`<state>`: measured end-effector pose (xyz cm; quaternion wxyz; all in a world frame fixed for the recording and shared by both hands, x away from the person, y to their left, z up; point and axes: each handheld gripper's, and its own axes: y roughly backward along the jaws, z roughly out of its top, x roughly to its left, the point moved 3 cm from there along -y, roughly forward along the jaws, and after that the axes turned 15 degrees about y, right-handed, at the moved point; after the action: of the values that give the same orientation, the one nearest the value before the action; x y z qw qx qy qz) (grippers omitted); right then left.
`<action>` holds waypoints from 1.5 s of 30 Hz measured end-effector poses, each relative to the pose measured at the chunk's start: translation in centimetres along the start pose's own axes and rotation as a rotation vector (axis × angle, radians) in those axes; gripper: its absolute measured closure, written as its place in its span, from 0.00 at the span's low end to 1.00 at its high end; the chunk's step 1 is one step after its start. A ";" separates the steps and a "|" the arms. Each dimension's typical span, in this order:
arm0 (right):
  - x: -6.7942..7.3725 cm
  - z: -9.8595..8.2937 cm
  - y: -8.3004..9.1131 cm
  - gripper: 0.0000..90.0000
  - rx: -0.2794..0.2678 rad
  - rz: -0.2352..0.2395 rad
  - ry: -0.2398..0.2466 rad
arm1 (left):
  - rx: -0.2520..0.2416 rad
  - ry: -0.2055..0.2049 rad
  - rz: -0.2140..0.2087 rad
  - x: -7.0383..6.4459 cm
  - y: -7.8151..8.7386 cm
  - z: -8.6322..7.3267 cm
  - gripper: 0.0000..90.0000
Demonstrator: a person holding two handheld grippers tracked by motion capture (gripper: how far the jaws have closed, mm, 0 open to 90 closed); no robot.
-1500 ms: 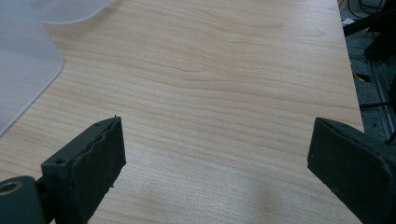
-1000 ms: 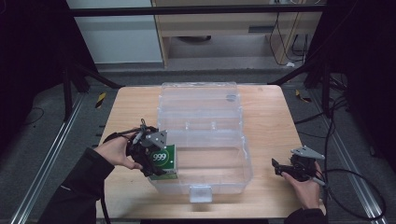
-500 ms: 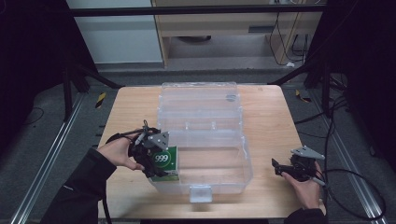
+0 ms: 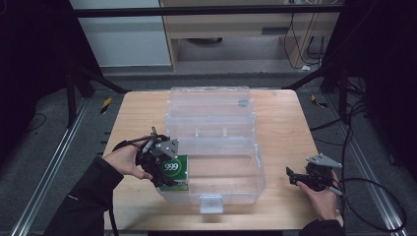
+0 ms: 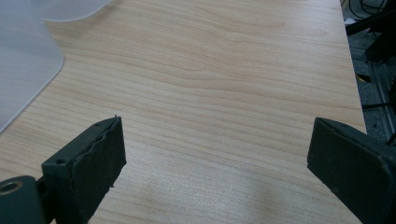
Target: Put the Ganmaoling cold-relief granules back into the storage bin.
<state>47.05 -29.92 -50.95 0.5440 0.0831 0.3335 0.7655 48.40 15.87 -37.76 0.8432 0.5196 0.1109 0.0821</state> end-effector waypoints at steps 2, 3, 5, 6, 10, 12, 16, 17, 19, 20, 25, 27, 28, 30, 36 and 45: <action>0.0 0.0 0.0 0.05 0.000 0.001 -0.001 | 0.003 -0.009 -0.012 0.1 0.0 0.0 0.17; 0.0 0.0 0.0 0.05 0.000 0.001 -0.001 | 0.006 -0.008 -0.013 0.1 0.0 0.1 0.17; 0.0 0.0 0.0 0.05 0.001 0.002 -0.002 | 0.004 -0.006 -0.016 0.1 0.0 0.1 0.17; 0.0 0.0 0.0 0.05 0.001 0.003 -0.002 | 0.007 -0.006 -0.017 0.2 0.0 0.1 0.17; 0.0 0.0 0.0 0.05 -0.001 0.001 -0.002 | -0.007 -0.005 -0.023 0.3 0.1 0.1 0.17; 0.0 0.0 0.0 0.05 0.000 0.001 0.000 | -0.017 -0.005 -0.023 0.5 0.4 0.1 0.17; 0.0 0.0 0.0 0.05 0.001 0.002 -0.001 | -0.023 -0.004 -0.014 0.8 0.8 0.2 0.17; 0.0 0.0 0.0 0.05 0.001 0.002 -0.001 | -0.021 -0.002 -0.014 0.9 0.8 0.2 0.17; 0.0 0.0 0.0 0.05 0.001 0.002 -0.001 | -0.024 -0.005 -0.018 0.9 0.7 0.3 0.17; 0.0 0.0 0.0 0.05 0.001 0.001 0.000 | -0.025 -0.010 -0.017 0.8 0.6 0.3 0.17; 0.0 0.0 0.0 0.05 0.001 0.001 0.000 | -0.017 -0.025 -0.014 0.5 0.2 0.2 0.17; 0.0 0.0 0.0 0.05 0.001 0.002 0.001 | -0.024 -0.021 -0.018 0.3 0.0 0.1 0.17; 0.0 0.0 0.0 0.05 0.001 0.003 0.001 | -0.026 -0.021 -0.018 0.3 0.0 0.1 0.17; 0.0 0.0 0.0 0.05 0.000 0.003 0.001 | -0.028 -0.015 -0.023 0.2 -0.1 0.1 0.17; 0.0 0.0 0.0 0.05 0.002 0.004 0.002 | -0.014 -0.041 -0.005 -0.1 -0.1 0.5 0.17; 0.0 0.0 -0.1 0.05 0.002 0.005 0.002 | -0.077 -0.027 -0.004 0.3 0.9 1.0 0.17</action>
<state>47.06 -29.88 -51.00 0.5417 0.0836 0.3345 0.7666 48.91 15.50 -36.58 0.8641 0.4876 0.0975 0.0775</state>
